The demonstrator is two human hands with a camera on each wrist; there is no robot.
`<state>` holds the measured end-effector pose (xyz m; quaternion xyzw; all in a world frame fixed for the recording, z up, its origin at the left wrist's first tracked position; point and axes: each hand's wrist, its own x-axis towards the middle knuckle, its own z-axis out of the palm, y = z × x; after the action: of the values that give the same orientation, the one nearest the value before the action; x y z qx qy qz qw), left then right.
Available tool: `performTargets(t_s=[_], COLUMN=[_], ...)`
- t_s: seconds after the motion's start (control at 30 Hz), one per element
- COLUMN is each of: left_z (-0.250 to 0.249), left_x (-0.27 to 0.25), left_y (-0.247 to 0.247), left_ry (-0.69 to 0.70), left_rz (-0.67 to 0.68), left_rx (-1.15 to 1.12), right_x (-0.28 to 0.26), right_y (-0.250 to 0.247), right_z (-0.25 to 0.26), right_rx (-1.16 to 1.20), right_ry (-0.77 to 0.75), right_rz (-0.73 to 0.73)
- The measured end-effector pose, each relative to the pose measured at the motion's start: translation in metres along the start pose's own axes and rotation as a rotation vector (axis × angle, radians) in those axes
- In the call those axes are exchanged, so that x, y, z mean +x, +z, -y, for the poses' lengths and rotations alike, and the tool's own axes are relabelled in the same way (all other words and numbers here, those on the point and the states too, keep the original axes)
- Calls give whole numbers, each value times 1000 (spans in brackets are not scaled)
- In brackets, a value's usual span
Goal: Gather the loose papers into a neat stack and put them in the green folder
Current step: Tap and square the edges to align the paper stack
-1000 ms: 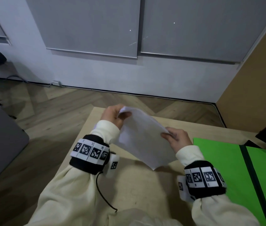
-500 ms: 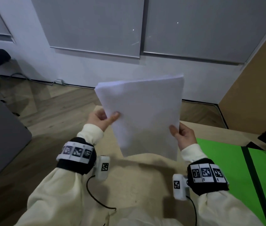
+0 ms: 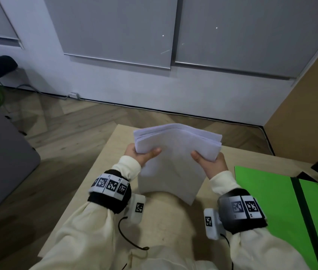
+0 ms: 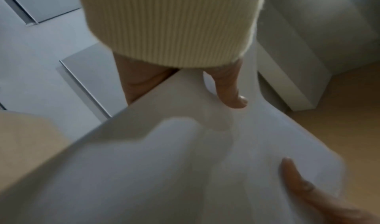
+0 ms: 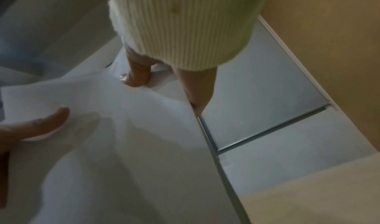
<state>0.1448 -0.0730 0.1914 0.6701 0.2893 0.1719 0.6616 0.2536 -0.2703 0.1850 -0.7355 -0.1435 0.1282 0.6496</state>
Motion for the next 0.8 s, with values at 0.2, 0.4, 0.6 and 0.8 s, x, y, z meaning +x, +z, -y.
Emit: performTargets(t_s=[0.2, 0.4, 0.6, 0.8], left_z=[-18, -3, 22, 47], left_x=[0, -8, 0, 8], left_y=[-8, 4, 8, 15], left_ry=[50, -45, -92, -124], left_rz=[31, 34, 7, -74], left_rx=[-64, -47, 38, 116], right_x=[-6, -6, -6, -12], right_y=[-8, -7, -5, -5], right_z=[21, 14, 6, 7], right_rx=[144, 76, -5, -19], right_ry=[-38, -30, -16, -12], right_rz=[131, 96, 72, -29])
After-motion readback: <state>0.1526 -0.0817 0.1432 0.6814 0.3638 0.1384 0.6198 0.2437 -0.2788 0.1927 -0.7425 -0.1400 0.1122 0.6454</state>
